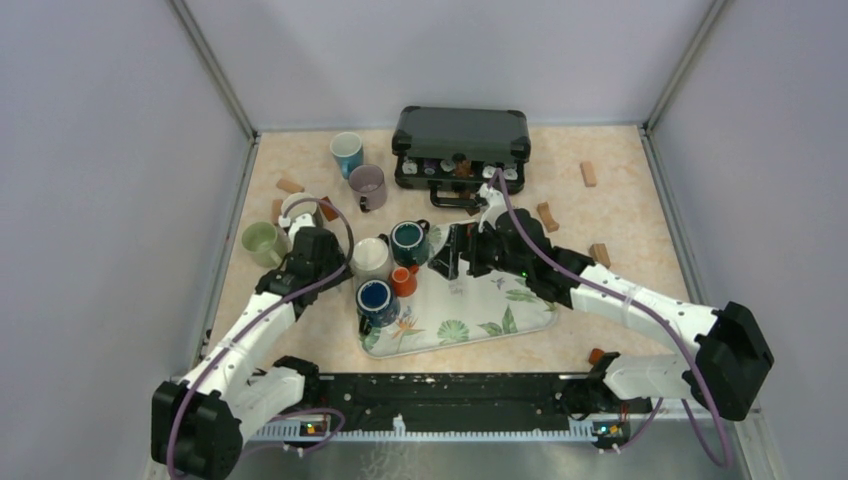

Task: Turn the mug right side up
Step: Place the cup at the corner of the board.

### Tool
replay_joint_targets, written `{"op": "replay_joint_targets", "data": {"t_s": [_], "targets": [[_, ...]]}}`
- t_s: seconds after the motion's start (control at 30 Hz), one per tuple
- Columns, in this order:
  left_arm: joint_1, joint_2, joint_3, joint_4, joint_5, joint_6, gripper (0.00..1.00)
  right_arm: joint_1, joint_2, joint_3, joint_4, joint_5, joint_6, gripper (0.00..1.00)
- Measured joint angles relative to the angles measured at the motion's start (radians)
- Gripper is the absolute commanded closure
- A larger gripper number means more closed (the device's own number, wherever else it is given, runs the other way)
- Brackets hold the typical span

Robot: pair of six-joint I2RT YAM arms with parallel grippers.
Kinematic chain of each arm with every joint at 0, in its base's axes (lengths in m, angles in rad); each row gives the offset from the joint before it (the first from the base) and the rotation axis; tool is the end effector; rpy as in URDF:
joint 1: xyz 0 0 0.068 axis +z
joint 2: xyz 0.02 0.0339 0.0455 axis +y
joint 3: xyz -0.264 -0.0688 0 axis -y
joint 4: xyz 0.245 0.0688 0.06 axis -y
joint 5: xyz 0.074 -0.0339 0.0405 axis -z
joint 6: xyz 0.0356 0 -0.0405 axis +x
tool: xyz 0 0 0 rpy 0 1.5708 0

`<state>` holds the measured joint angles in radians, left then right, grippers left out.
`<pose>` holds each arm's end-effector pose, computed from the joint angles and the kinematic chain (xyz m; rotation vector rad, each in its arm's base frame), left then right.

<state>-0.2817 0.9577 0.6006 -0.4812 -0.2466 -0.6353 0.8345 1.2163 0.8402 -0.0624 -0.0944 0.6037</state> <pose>0.1861 -0.0448 0.2193 -0.5295 2.3209 -0.1394 0.1838 0.2078 0.2804 -0.3125 2.1341 0.9792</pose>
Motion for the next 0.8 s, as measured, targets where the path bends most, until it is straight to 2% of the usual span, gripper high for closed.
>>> {"op": "replay_joint_targets", "data": {"t_s": [0.37, 0.8], "targets": [[0.001, 0.0, 0.059, -0.026, 0.048, 0.002, 0.02, 0.0, -0.021, 0.0, -0.014, 0.008, -0.003, 0.01], [0.001, 0.0, 0.105, -0.1, 0.067, 0.002, 0.01, 0.0, -0.024, -0.001, -0.014, 0.013, -0.003, 0.01]]}}
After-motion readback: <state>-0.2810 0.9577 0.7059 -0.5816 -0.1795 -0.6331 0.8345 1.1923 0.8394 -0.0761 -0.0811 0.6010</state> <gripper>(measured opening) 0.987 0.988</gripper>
